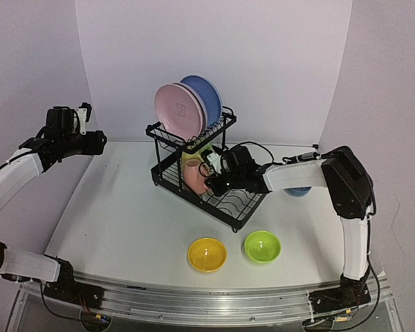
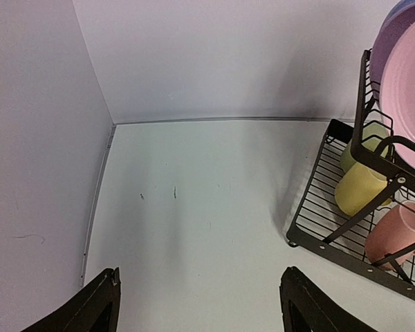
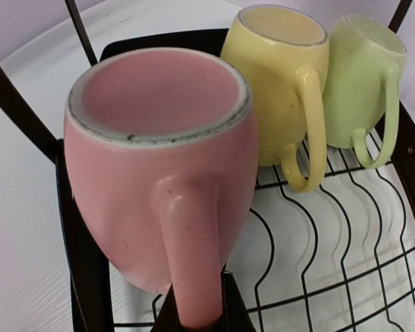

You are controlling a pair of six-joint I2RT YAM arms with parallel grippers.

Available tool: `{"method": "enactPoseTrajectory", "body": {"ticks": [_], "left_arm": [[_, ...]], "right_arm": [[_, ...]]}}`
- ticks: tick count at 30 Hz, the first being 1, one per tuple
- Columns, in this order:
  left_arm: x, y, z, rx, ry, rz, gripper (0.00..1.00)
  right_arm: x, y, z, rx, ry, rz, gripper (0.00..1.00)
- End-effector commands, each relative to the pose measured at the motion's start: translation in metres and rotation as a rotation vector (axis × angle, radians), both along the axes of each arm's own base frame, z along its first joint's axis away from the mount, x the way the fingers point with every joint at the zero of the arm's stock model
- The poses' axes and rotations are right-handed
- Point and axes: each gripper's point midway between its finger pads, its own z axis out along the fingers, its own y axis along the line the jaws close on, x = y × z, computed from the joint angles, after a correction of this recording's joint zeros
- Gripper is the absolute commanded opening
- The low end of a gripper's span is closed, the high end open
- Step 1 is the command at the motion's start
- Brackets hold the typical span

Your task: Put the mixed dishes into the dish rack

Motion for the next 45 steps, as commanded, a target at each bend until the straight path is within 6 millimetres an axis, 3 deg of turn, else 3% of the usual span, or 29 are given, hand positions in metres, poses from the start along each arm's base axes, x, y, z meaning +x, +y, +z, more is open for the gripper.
{"method": "enactPoseTrajectory", "body": {"ticks": [1,11,26,32,40,45], "left_arm": [[0.004,0.004,0.009,-0.013,-0.034,0.005,0.79],[0.015,0.006,0.001,-0.005,-0.016,0.005,0.78],[0.023,0.008,-0.001,-0.001,-0.006,0.0,0.78],[0.02,0.003,0.0,-0.015,-0.007,-0.027,0.77],[0.013,-0.01,0.009,-0.052,-0.027,-0.106,0.77],[0.008,-0.017,0.017,-0.036,-0.074,-0.163,0.78]], "right_arm": [[0.022,0.037,0.055,0.147,-0.174,0.069,0.0],[0.049,0.063,0.038,0.157,-0.24,0.088,0.0],[0.065,0.067,0.009,0.145,-0.246,0.049,0.0],[0.063,0.06,0.017,0.133,-0.265,0.034,0.31],[0.057,0.053,0.047,0.16,-0.287,0.025,0.4],[0.053,0.039,0.064,0.155,-0.312,-0.013,0.51]]}}
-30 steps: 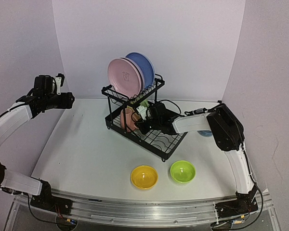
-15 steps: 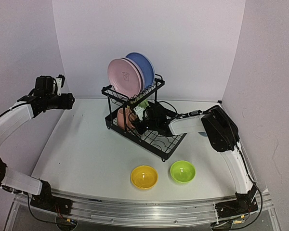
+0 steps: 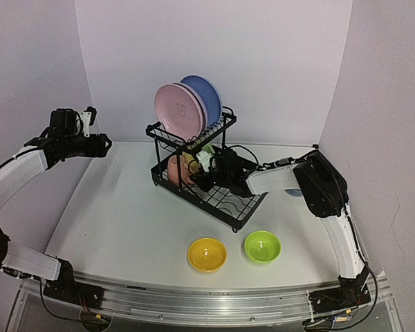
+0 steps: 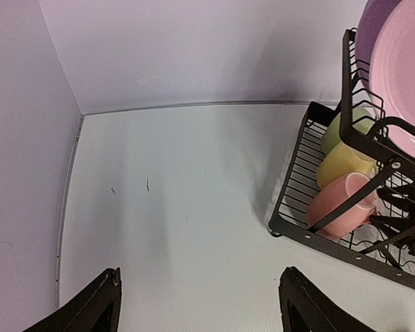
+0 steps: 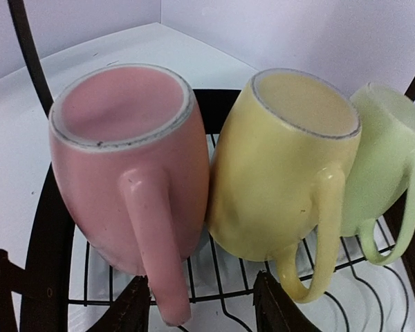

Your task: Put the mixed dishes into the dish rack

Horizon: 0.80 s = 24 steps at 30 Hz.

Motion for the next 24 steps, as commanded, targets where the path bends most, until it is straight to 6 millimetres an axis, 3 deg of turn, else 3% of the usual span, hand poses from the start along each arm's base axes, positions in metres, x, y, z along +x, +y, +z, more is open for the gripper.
{"method": "enactPoseTrajectory", "body": {"ticks": [1,7,10,17,20,24], "left_arm": [[-0.005,-0.009,0.041,0.007,-0.153,-0.083,0.78],[-0.015,-0.024,0.053,0.04,-0.243,-0.205,0.77],[-0.024,-0.032,0.052,0.06,-0.268,-0.269,0.75],[-0.043,-0.045,0.041,0.12,-0.283,-0.346,0.72],[-0.055,-0.065,0.041,0.119,-0.291,-0.45,0.7],[-0.079,-0.112,0.026,0.173,-0.251,-0.634,0.67]], "right_arm": [[0.0,-0.01,0.077,0.082,-0.111,-0.044,0.53],[-0.012,-0.027,0.097,0.102,-0.109,-0.078,0.64],[-0.02,-0.042,0.098,0.102,-0.084,-0.115,0.85],[-0.04,-0.064,0.105,0.098,-0.034,-0.142,0.89],[-0.046,-0.074,0.105,0.087,-0.02,-0.166,0.9],[-0.058,-0.1,0.104,0.056,0.028,-0.246,0.9]]}}
